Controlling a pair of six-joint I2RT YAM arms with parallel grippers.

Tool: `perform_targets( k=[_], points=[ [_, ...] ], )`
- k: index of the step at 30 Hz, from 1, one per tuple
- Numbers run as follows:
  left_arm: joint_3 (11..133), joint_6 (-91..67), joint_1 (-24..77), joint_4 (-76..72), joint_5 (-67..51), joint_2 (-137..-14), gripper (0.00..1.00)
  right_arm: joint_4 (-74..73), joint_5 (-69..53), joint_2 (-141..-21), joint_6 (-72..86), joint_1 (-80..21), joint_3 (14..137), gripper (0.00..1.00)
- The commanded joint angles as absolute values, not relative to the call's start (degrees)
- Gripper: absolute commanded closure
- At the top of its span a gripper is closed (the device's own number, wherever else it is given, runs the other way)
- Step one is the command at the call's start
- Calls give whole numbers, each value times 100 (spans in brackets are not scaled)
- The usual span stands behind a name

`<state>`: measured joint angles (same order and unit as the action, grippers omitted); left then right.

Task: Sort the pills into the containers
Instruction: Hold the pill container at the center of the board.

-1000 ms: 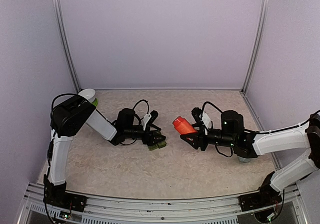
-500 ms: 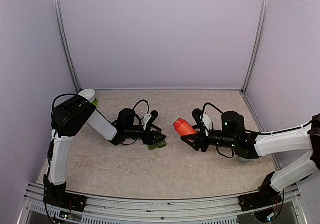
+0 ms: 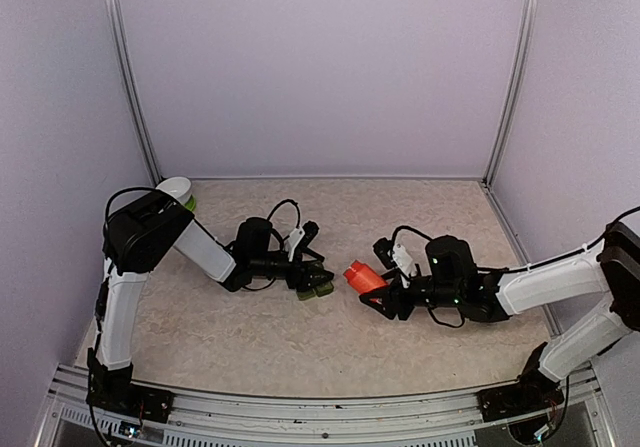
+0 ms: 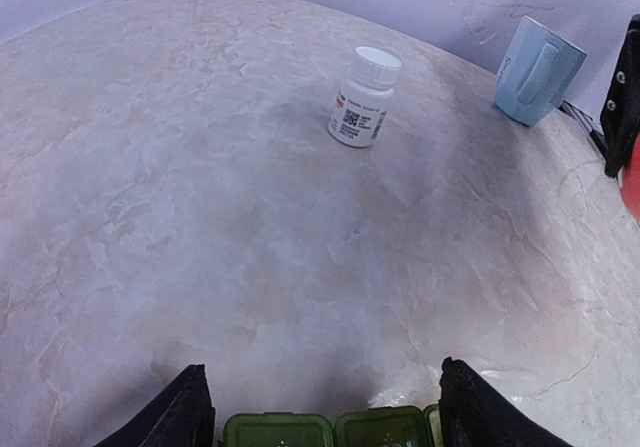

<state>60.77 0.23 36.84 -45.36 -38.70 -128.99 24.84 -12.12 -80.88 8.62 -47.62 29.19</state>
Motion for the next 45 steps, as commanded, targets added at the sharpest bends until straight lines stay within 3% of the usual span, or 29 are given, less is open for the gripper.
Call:
perform_targets(
  k=[1,24,45],
  points=[
    [5940,-44,3737,-3639,-3788,-13259,25,2431,-1188,-8325,950,-4847,3134,70],
    [6098,79,3765,-3260,-3568,-13318,36,2064,-1353,-8695,853,-4887,3500,70],
    [5928,-353,3857,-3578,-3296,-13284,36,1473,-1055,-9511,892,-4928,4205,70]
  ],
)
